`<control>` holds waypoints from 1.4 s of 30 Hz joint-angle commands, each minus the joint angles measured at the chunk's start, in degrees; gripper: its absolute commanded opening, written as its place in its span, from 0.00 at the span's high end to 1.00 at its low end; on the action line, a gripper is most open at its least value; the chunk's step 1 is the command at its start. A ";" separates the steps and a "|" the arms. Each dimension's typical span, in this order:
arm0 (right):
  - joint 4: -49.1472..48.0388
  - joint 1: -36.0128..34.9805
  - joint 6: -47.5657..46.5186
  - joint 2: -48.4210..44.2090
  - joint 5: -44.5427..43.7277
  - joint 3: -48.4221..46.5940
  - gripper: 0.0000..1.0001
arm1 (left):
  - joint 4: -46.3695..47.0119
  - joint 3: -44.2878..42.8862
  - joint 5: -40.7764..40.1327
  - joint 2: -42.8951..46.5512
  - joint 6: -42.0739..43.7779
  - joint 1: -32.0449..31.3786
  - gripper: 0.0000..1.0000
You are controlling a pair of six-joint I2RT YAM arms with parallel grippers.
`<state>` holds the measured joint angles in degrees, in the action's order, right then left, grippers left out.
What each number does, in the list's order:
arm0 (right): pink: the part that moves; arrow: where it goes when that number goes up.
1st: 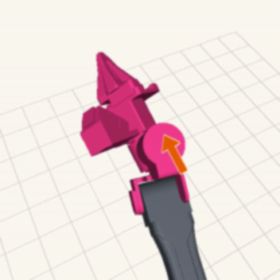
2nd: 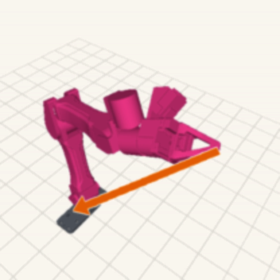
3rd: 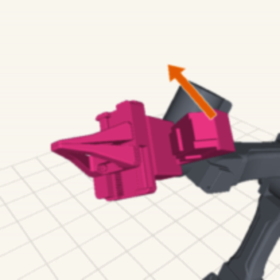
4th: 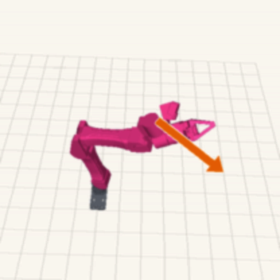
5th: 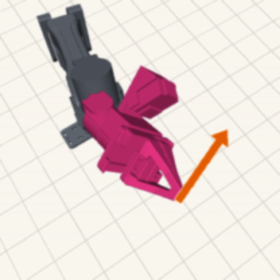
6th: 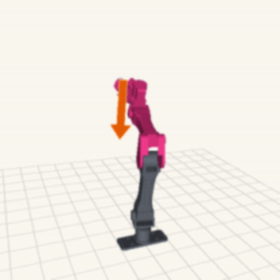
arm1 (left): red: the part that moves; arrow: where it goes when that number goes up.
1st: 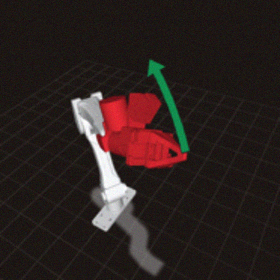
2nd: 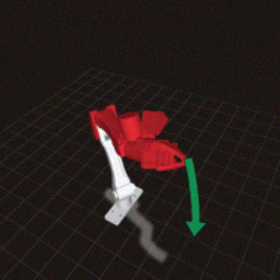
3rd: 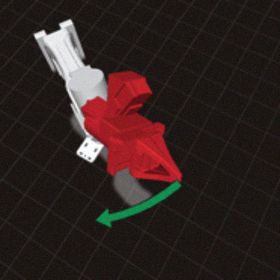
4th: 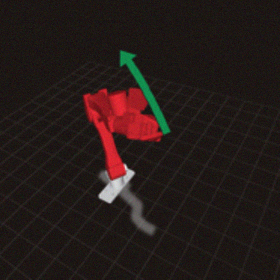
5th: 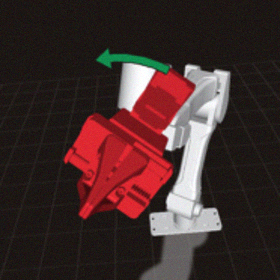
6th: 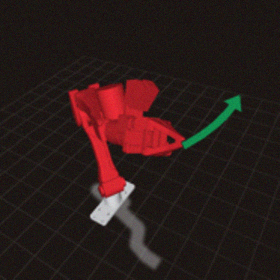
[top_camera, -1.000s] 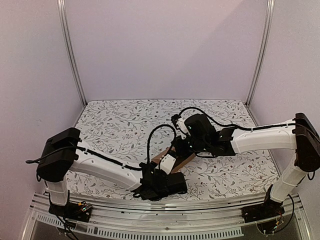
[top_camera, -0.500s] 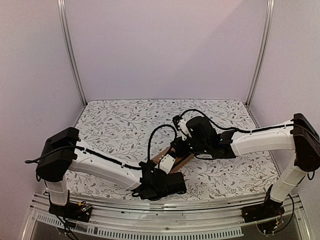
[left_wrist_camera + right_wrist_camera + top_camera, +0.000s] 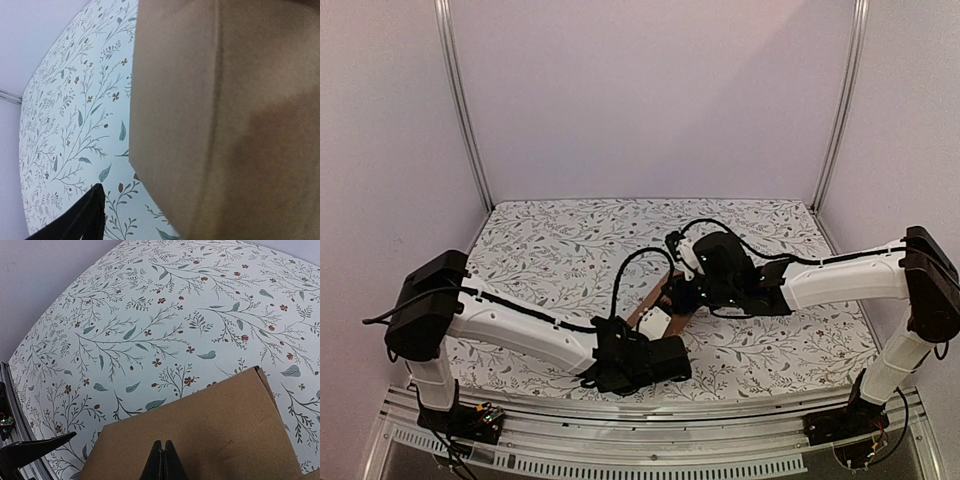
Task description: Fold the paper box
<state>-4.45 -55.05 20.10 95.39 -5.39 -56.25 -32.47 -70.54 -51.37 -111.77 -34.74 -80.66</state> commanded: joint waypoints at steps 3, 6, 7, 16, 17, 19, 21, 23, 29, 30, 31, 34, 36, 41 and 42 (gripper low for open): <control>3.44 0.73 -0.81 7.36 -4.30 0.18 1.00 | 16.17 0.03 21.92 -0.47 8.11 -7.04 0.18; 3.39 0.82 -0.60 7.86 -4.33 0.00 1.00 | 16.18 0.05 22.02 -0.25 8.24 -7.31 0.17; 3.39 0.83 -0.59 7.94 -4.41 0.00 1.00 | 16.13 -0.01 22.02 -0.17 8.34 -7.36 0.15; 3.22 1.35 -0.71 8.23 -4.60 -0.18 1.00 | 16.90 1.40 18.94 4.61 10.45 -8.11 0.01; 3.23 1.35 -0.70 8.29 -4.58 -0.18 1.00 | 17.17 1.66 18.54 5.35 10.85 -8.13 0.01; 3.11 1.37 -0.59 8.39 -4.47 -0.15 1.00 | 17.47 1.81 17.20 6.77 11.45 -8.05 0.01; 3.01 1.36 -0.52 8.39 -4.40 -0.26 1.00 | 17.69 1.79 15.62 8.02 12.19 -8.04 0.01; 2.95 1.47 -0.50 8.32 -4.20 -0.33 1.00 | 17.85 1.87 14.15 9.38 12.69 -8.02 0.01; 2.96 1.47 -0.74 8.14 -4.49 -0.64 1.00 | 19.47 3.48 11.93 14.09 14.81 -8.09 0.02; 2.95 1.48 -0.68 8.21 -4.60 -0.76 1.00 | 19.63 3.63 12.09 14.82 15.24 -8.10 0.02; 2.95 1.53 -0.72 8.29 -4.69 -0.87 1.00 | 19.64 3.78 12.16 15.62 15.69 -8.11 0.03; 3.04 1.77 -0.47 8.49 -4.81 -1.10 1.00 | 19.68 4.28 12.20 18.31 17.06 -8.20 0.03; 3.04 1.87 -0.18 8.45 -4.85 -1.23 1.00 | 20.00 4.93 12.21 20.03 17.92 -8.20 0.03; 3.15 2.13 -0.06 7.85 -4.56 -1.63 1.00 | 20.56 6.69 11.97 23.13 19.13 -8.19 0.03; 3.20 2.17 -0.12 7.74 -4.55 -1.72 1.00 | 20.60 7.01 11.66 23.47 19.06 -8.19 0.03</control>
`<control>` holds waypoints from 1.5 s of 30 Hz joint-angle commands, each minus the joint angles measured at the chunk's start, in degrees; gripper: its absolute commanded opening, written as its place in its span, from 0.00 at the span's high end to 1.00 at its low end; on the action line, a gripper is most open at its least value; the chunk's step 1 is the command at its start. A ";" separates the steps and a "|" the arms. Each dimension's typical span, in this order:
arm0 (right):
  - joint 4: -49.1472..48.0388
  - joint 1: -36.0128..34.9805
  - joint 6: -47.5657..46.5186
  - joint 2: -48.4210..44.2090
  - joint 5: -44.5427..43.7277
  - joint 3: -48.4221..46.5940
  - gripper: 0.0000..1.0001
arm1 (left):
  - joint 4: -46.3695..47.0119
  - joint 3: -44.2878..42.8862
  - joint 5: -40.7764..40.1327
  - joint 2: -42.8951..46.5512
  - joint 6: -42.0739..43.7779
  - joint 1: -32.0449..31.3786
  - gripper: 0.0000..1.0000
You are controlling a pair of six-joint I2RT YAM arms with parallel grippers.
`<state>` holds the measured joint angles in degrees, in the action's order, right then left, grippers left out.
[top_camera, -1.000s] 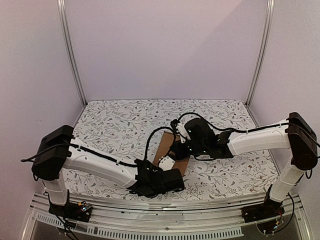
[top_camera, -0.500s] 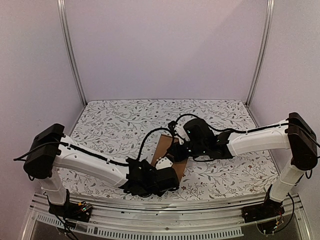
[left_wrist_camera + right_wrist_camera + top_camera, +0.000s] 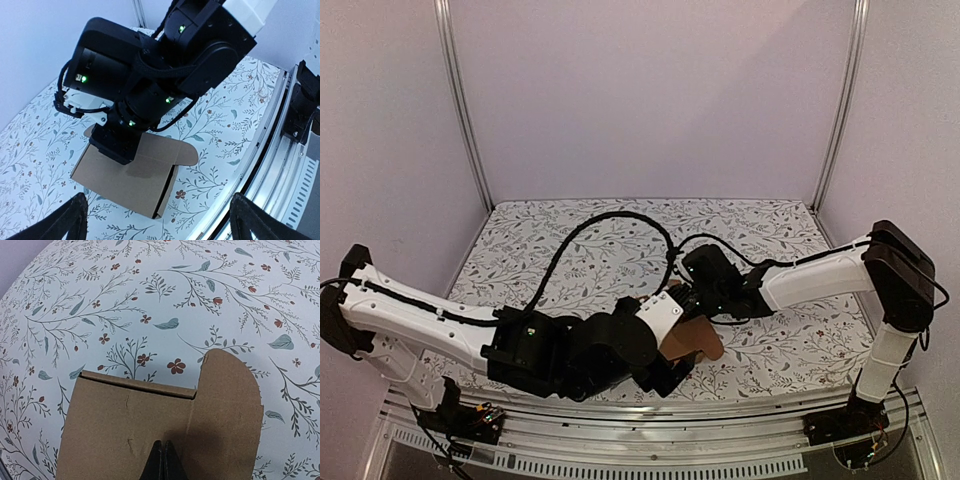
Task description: Fold the paper box
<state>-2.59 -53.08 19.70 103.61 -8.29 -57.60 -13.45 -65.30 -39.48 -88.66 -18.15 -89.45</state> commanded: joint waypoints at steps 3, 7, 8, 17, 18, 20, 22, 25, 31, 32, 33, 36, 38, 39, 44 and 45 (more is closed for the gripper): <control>1.53 0.25 0.17 -0.99 -1.21 -0.43 1.00 | 1.46 2.63 -1.07 0.93 2.45 0.67 0.03; 1.84 0.19 0.16 -1.69 -0.77 -0.09 1.00 | 1.22 3.51 -2.17 0.54 1.54 0.83 0.03; 1.92 0.24 0.16 -2.15 -0.42 0.05 1.00 | 1.22 3.66 -2.21 0.33 1.09 1.04 0.03; 5.09 0.19 -0.64 -10.16 0.90 1.70 0.98 | 0.80 4.67 1.43 -1.10 -4.29 5.51 0.13; 5.98 0.24 -0.96 -11.58 0.87 1.72 0.97 | 0.91 4.92 2.19 -1.20 -4.93 6.31 0.15; 7.68 0.41 -1.81 -13.24 0.74 1.78 0.95 | 1.12 5.44 3.64 -1.37 -6.35 8.06 0.19; 9.09 0.96 -2.70 -15.09 0.65 2.39 0.95 | 1.57 6.06 6.09 -1.34 -7.83 10.23 0.28; 10.67 2.13 -3.43 -17.38 0.37 3.62 0.97 | 3.54 7.77 9.99 -1.25 -10.15 13.85 0.45; 13.51 5.77 -5.02 -18.69 0.37 6.71 1.00 | 6.74 11.01 16.45 -2.11 -18.35 22.33 0.95; 13.60 6.24 -5.03 -18.51 0.66 7.32 1.00 | 6.97 11.40 17.39 -2.58 -19.35 23.58 1.00; 13.85 6.64 -5.10 -18.42 0.73 7.93 1.00 | 6.90 11.54 18.28 -3.26 -20.32 24.69 1.00; 14.65 7.08 -5.32 -17.73 1.34 9.17 1.00 | 6.25 10.89 20.61 -6.09 -22.14 26.87 1.00; 14.94 7.10 -5.46 -16.98 2.12 9.73 1.00 | 4.82 9.35 22.04 -9.02 -23.01 27.85 1.00; 15.16 7.06 -5.46 -16.43 2.44 9.85 1.00 | 4.28 8.59 23.29 -10.32 -23.40 28.34 1.00; 15.44 7.03 -5.53 -13.59 3.07 10.23 1.00 | 3.22 5.14 27.23 -15.75 -23.69 29.08 1.00; 15.58 7.08 -5.61 -12.97 3.48 10.23 1.00 | 3.02 4.45 27.65 -16.59 -23.68 29.21 1.00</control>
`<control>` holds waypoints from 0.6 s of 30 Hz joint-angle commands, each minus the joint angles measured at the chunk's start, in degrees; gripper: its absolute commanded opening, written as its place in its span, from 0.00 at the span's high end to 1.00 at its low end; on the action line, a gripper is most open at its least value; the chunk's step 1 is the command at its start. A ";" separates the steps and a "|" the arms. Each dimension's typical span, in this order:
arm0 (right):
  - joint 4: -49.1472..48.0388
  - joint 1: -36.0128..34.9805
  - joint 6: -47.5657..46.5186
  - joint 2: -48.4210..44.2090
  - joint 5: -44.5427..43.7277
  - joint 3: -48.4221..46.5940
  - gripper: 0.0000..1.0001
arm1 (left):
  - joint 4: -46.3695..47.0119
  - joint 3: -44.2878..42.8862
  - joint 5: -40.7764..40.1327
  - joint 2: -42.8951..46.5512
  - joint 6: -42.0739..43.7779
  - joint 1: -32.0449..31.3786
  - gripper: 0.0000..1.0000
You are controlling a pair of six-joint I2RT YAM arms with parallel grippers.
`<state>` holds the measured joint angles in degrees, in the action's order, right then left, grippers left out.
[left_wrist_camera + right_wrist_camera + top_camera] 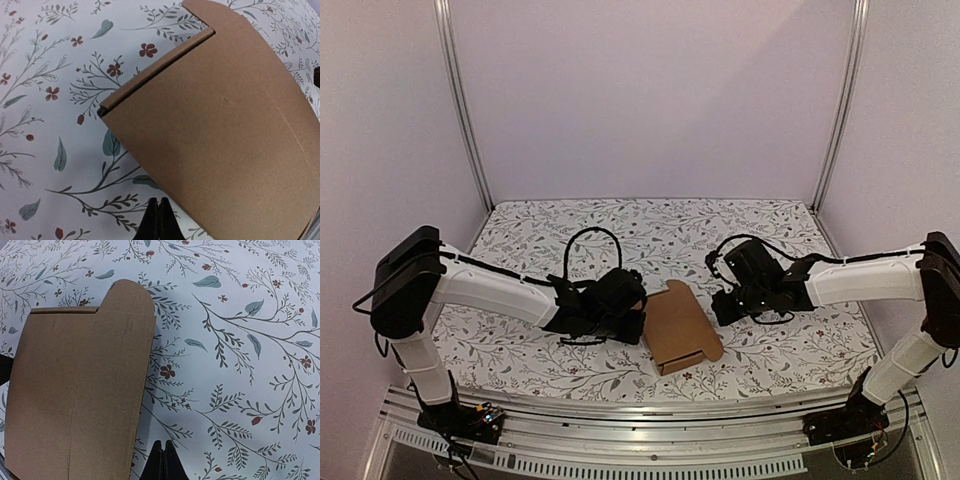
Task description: Fold the paper box
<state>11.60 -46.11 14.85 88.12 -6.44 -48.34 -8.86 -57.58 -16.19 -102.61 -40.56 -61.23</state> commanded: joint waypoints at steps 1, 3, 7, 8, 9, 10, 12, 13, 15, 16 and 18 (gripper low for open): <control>1.41 0.09 -0.79 2.92 2.06 0.96 1.00 | -1.66 -3.78 4.65 -3.25 -1.12 1.02 1.00; 1.41 0.13 -0.79 3.64 3.34 1.05 1.00 | -1.71 -4.84 5.28 -4.19 -0.66 1.11 1.00; 1.41 0.11 -0.47 3.87 5.74 1.63 1.00 | -1.99 -7.18 5.45 -5.41 0.95 1.73 1.00; 1.39 0.09 -0.12 3.74 6.77 2.08 1.00 | -2.01 -7.83 5.68 -5.82 1.53 2.04 1.00; 1.40 0.05 0.25 3.46 8.18 2.50 1.00 | -1.97 -8.42 5.90 -6.23 1.99 2.38 1.00; 1.30 -0.01 0.53 3.20 9.10 2.97 1.00 | -1.69 -8.93 6.29 -6.61 2.60 2.81 1.00; 1.30 -0.74 1.55 2.33 10.38 3.81 1.00 | -1.06 -10.23 7.53 -7.70 3.88 3.50 1.00; 1.32 -1.33 1.93 2.06 10.76 4.14 1.00 | -0.84 -11.12 7.91 -8.29 4.75 3.96 1.00; 1.16 -2.66 3.34 1.20 10.89 4.87 1.00 | -1.16 -13.19 8.57 -9.68 6.56 4.42 1.00; 1.15 -3.34 4.04 0.83 10.96 5.10 1.00 | -1.30 -14.23 8.87 -10.43 7.40 4.68 1.00; 1.20 -4.67 5.45 0.04 11.13 5.62 1.00 | -1.98 -16.30 9.71 -11.67 8.73 5.33 1.00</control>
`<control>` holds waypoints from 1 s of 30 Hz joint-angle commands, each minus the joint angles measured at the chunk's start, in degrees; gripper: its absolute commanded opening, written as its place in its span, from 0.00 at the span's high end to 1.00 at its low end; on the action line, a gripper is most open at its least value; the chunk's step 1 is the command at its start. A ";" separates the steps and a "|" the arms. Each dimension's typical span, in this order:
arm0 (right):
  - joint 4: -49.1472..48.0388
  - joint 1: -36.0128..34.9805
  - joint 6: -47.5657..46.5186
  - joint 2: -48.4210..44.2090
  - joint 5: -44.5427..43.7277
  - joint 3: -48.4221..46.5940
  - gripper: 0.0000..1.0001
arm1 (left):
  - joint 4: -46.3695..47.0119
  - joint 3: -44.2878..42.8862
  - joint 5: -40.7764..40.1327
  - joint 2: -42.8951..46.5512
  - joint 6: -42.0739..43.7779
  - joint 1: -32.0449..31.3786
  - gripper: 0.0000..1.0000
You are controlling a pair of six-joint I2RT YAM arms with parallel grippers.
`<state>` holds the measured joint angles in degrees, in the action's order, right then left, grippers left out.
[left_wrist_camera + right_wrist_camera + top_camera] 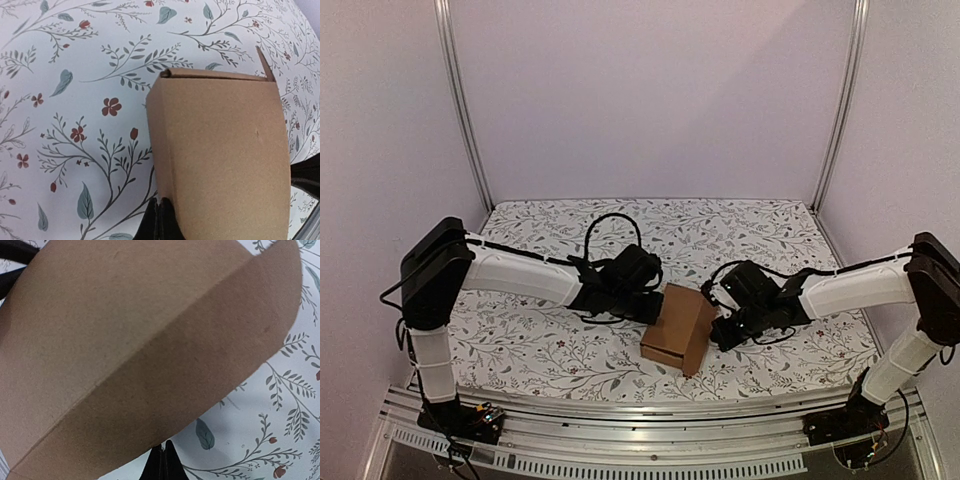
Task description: Fold the paper box
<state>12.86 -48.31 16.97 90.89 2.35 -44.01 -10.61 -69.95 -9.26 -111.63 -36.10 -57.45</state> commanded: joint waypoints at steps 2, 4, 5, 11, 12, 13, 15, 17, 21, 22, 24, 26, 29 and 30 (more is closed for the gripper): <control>0.10 -4.00 4.41 -3.42 2.10 1.81 1.00 | -0.55 -5.31 3.38 -3.72 5.46 2.15 1.00; 0.20 -5.29 5.59 -4.50 2.09 2.29 1.00 | -0.77 -6.52 4.36 -4.77 6.53 2.84 1.00; 0.39 -5.80 6.11 -4.76 2.17 2.41 1.00 | -0.81 -6.99 5.02 -5.41 7.17 3.26 1.00; 3.20 -7.89 6.99 -5.80 1.70 2.52 0.99 | -0.82 -7.91 7.13 -6.81 9.83 4.70 1.00; 4.64 -7.91 6.68 -6.20 0.66 2.48 0.98 | -1.23 -7.92 6.73 -6.56 10.31 4.79 1.00; 6.43 -7.93 5.98 -7.17 -0.29 2.29 0.98 | -1.70 -7.85 6.11 -6.10 10.74 4.80 1.00; 10.48 -7.94 4.61 -8.81 -1.95 1.50 0.97 | -2.87 -7.62 4.45 -4.99 11.57 4.80 1.00; 14.88 -7.89 2.91 -10.66 -4.97 0.50 0.96 | -4.56 -7.57 2.38 -3.67 12.24 4.80 1.00; 20.31 -7.77 -0.30 -14.30 -8.17 -1.93 0.96 | -9.11 -7.86 -2.37 -1.12 12.45 4.80 1.00; 20.86 -7.80 -1.06 -15.32 -8.70 -2.73 0.96 | -10.42 -7.77 -3.55 -0.41 12.05 4.80 1.00; 21.43 -7.71 -2.30 -17.17 -9.19 -4.69 0.96 | -12.53 -7.10 -5.36 1.37 11.01 4.80 1.00; 21.17 -7.41 -3.44 -18.12 -9.43 -7.23 0.96 | -13.71 -5.38 -6.13 3.55 9.45 4.80 1.00; 19.67 -6.17 -5.70 -17.05 -7.85 -10.43 1.00 | -14.76 -2.09 -5.00 7.02 6.80 4.80 1.00; 18.70 -5.22 -6.18 -16.06 -7.12 -11.31 1.00 | -14.66 -0.78 -4.19 8.23 5.77 4.75 1.00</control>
<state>32.40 -55.55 14.41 73.84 -5.02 -51.51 -21.47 -74.85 -13.06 -108.05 -26.61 -53.30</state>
